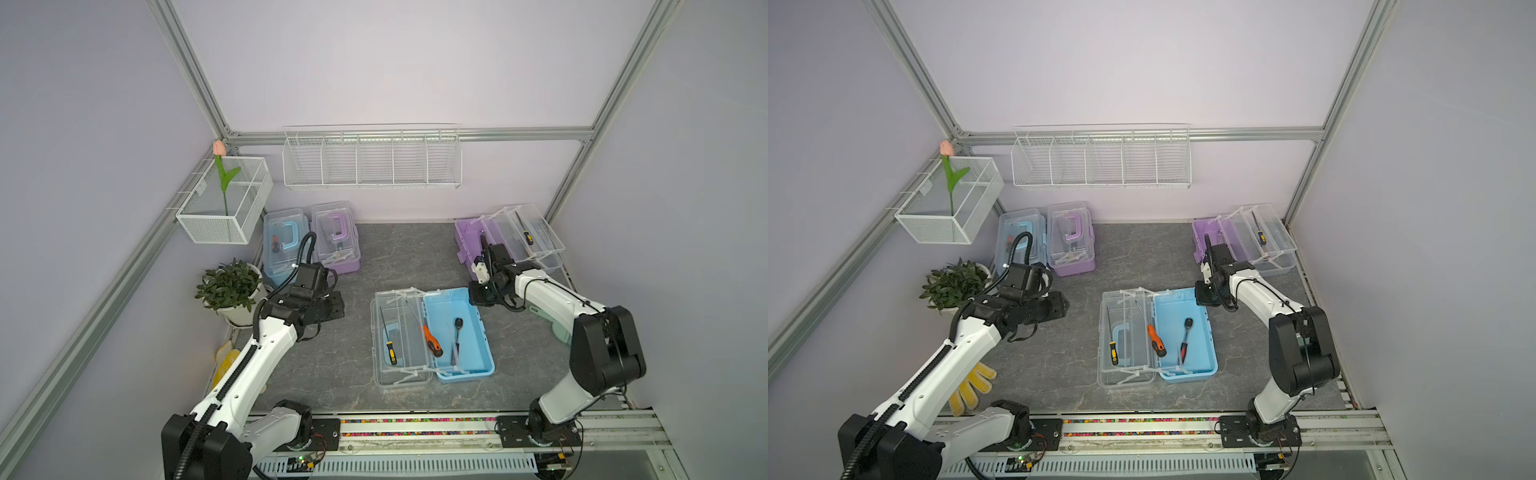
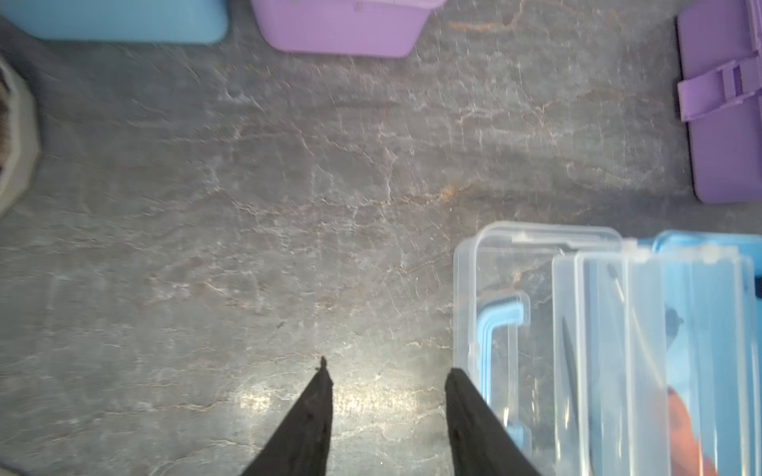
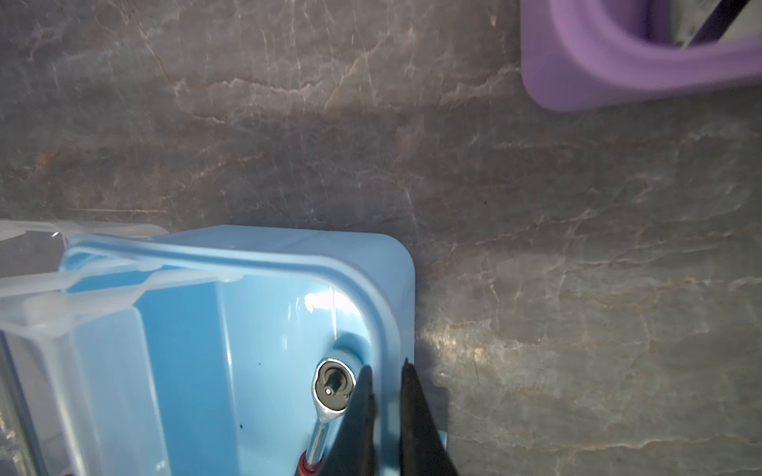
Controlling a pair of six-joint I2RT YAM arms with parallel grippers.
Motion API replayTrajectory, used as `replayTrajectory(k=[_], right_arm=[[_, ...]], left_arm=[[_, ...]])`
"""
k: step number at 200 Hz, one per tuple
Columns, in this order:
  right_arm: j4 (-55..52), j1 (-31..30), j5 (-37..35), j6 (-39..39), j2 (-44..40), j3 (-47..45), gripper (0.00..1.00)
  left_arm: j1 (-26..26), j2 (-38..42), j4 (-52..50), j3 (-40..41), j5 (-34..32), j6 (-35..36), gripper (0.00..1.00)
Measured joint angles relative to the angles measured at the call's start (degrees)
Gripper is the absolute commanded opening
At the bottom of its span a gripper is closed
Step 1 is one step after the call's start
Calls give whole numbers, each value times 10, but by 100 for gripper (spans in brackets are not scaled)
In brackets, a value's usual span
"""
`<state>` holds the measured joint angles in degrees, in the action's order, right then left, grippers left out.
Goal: Close toolboxes
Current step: Adjust the toolbox at the center of the board.
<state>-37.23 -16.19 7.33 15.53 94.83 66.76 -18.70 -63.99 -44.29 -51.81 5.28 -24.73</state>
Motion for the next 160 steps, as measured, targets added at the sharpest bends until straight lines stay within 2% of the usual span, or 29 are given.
replayTrajectory(k=[21, 29, 55, 71, 104, 128, 160], right_arm=[[7, 7, 19, 22, 1, 1, 44], [9, 8, 27, 26, 1, 1, 49], [12, 8, 39, 36, -18, -7, 50], [11, 8, 42, 40, -46, -21, 49], [12, 8, 47, 46, -101, -57, 46], [16, 8, 52, 47, -103, -78, 46], [27, 8, 64, 47, -94, -85, 44]], left_arm=[[-1, 4, 45, 67, 71, -22, 63], [-3, 4, 59, 90, 92, -33, 65], [-13, 5, 89, 138, 141, -62, 65], [-19, 9, 112, 155, 160, -77, 62], [-44, 9, 160, 190, 179, -108, 54], [-74, -1, 185, 207, 186, -128, 46], [-77, -15, 204, 214, 187, -140, 32]])
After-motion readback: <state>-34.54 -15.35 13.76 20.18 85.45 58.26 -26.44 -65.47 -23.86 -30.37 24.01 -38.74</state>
